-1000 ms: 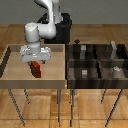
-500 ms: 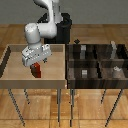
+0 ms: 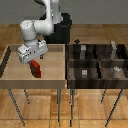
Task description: Place the box of cereal into the appropriate compartment.
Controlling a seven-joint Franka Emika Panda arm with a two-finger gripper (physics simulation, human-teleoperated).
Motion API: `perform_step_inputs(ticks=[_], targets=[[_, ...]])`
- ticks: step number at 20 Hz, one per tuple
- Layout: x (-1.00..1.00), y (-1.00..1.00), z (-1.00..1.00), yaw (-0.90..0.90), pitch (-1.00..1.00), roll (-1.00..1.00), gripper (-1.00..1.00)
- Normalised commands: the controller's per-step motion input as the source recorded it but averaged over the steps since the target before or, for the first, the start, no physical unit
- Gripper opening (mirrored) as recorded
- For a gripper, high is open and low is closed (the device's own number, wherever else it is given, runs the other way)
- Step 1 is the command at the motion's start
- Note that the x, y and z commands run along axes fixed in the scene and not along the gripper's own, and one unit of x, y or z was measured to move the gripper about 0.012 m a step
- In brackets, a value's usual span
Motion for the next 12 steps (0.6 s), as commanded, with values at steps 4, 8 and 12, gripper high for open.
perform_step_inputs(ticks=[4, 8, 12], targets=[[-0.25, -0.25, 0.00, 0.00, 0.00, 0.00, 1.00], [-0.25, 0.00, 0.00, 0.00, 0.00, 0.00, 1.00], [0.00, 0.00, 0.00, 0.00, 0.00, 0.00, 1.00]])
